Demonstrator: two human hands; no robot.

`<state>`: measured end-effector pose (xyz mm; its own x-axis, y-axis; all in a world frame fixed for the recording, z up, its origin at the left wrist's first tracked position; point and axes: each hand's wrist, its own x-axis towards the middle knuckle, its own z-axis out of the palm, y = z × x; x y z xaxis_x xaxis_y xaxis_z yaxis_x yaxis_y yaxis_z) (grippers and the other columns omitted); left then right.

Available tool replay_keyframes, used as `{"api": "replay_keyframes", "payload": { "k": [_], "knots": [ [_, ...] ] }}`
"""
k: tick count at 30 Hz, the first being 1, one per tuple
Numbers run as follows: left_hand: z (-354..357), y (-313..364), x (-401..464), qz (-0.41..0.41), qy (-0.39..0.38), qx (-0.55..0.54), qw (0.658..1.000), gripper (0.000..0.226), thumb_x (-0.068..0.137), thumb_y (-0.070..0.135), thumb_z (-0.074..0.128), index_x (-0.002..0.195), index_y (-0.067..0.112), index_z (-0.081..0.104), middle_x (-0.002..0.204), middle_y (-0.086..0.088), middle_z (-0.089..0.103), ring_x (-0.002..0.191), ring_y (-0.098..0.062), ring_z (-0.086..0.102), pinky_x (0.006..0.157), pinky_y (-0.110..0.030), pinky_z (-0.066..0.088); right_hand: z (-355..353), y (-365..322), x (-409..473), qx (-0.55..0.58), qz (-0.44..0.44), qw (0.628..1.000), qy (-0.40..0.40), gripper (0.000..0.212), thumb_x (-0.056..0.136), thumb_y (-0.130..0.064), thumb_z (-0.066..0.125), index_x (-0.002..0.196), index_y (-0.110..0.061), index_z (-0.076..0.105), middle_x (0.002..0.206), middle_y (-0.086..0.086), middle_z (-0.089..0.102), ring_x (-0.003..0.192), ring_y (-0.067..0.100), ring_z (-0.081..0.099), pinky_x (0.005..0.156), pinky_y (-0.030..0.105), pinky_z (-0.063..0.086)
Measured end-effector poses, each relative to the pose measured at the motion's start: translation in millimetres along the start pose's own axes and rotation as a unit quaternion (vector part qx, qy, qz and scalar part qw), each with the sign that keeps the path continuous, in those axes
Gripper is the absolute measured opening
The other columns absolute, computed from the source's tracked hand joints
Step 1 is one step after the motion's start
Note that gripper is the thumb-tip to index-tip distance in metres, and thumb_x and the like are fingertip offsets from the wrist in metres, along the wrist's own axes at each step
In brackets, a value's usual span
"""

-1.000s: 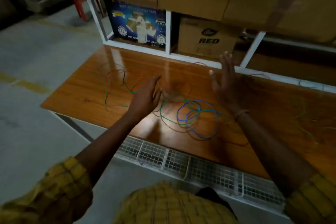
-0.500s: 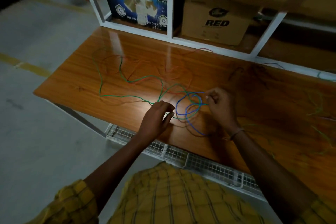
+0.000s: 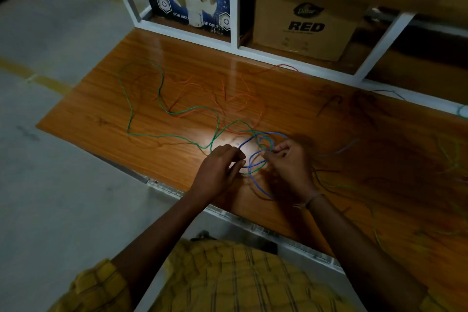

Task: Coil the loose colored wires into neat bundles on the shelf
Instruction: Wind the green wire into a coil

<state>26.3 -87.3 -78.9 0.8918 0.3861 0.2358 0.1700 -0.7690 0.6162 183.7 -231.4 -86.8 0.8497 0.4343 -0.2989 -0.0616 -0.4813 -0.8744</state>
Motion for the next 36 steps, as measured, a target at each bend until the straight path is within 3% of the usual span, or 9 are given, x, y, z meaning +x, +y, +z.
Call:
{"api": "replay_keyframes", "payload": {
  "k": [4,12,16,21,24,27,29,32,36],
  "knots": [
    [-6.3,-9.6,21.8,0.033,-0.012,-0.013,0.999,0.004,0.099,0.016,0.068,0.102,0.014,0.067,0.094,0.002,0.066,0.090,-0.017,0.060,0.077,-0.036,0.050,5.5,13.5,13.4,-0.026,-0.007,1.000,0.012,0.031,0.058,-0.045,0.069,0.080,-0.025,0.062,0.065,0.007,0.072,0.058,0.033,0.069,0.056,0.057,0.057],
    [-31.0,-26.1,65.7,0.107,-0.008,-0.035,0.994,0.013,0.101,0.021,0.060,0.103,0.011,0.066,0.096,-0.003,0.068,0.090,-0.022,0.061,0.075,-0.038,0.049,16.8,-7.2,-1.4,-0.057,0.025,0.993,0.101,0.020,0.058,-0.039,0.070,0.072,-0.024,0.067,0.063,-0.002,0.071,0.061,0.020,0.070,0.063,0.050,0.060],
    [-37.2,-41.5,87.0,0.099,-0.011,-0.053,0.994,0.022,0.101,0.028,0.057,0.100,0.007,0.065,0.092,-0.006,0.065,0.086,-0.026,0.061,0.074,-0.044,0.051,12.3,-13.2,-9.7,0.000,0.022,0.988,0.153,0.012,0.076,-0.032,0.075,0.078,-0.022,0.069,0.065,0.003,0.072,0.055,0.023,0.070,0.057,0.057,0.058],
    [-38.9,-39.5,120.0,0.126,-0.021,-0.060,0.990,0.024,0.103,0.025,0.059,0.108,0.003,0.064,0.103,-0.012,0.065,0.096,-0.032,0.062,0.082,-0.038,0.048,-1.0,-27.1,-20.0,-0.012,-0.057,0.967,0.248,0.006,0.085,-0.028,0.072,0.081,-0.025,0.068,0.070,-0.003,0.071,0.066,0.020,0.072,0.064,0.051,0.059],
    [-44.0,-29.2,142.9,0.160,-0.075,-0.072,0.982,0.037,0.107,0.033,0.055,0.132,0.007,0.063,0.126,-0.011,0.066,0.118,-0.027,0.061,0.097,-0.035,0.046,-4.8,-39.0,-22.4,0.031,-0.116,0.965,0.235,0.009,0.092,-0.017,0.070,0.088,-0.026,0.069,0.077,-0.003,0.073,0.072,0.021,0.073,0.069,0.048,0.060],
    [-55.2,-11.8,159.3,0.125,-0.173,-0.145,0.966,0.030,0.111,0.032,0.050,0.119,0.009,0.068,0.107,-0.004,0.069,0.097,-0.011,0.063,0.084,-0.033,0.047,-8.8,-55.3,-17.9,0.061,-0.152,0.960,0.228,0.012,0.094,-0.008,0.070,0.091,-0.020,0.072,0.081,0.000,0.073,0.075,0.024,0.074,0.071,0.045,0.058],
    [-64.5,-5.4,167.3,0.075,-0.240,-0.212,0.944,0.033,0.112,0.029,0.048,0.103,0.005,0.068,0.084,-0.005,0.062,0.080,-0.011,0.058,0.075,-0.036,0.045,-10.9,-66.4,-10.9,0.077,-0.164,0.957,0.228,0.007,0.094,-0.009,0.071,0.093,-0.015,0.072,0.084,0.002,0.074,0.077,0.025,0.073,0.073,0.040,0.058],
    [-77.6,-3.0,173.8,-0.006,-0.307,-0.351,0.885,0.032,0.112,0.026,0.047,0.106,0.004,0.069,0.080,-0.005,0.060,0.081,-0.018,0.064,0.083,-0.033,0.050,-11.0,-82.7,3.4,0.094,-0.148,0.956,0.234,0.001,0.093,-0.012,0.073,0.094,-0.011,0.073,0.084,0.002,0.073,0.077,0.011,0.069,0.073,0.025,0.054],
    [-89.3,8.2,183.0,-0.142,-0.304,-0.606,0.722,0.027,0.111,0.020,0.045,0.107,0.005,0.067,0.078,-0.001,0.062,0.078,-0.017,0.071,0.085,-0.034,0.060,0.0,-101.9,19.0,0.240,-0.047,0.964,0.108,0.005,0.096,-0.018,0.069,0.094,-0.014,0.069,0.072,-0.003,0.064,0.059,0.006,0.056,0.058,0.019,0.048]
  ]
}}
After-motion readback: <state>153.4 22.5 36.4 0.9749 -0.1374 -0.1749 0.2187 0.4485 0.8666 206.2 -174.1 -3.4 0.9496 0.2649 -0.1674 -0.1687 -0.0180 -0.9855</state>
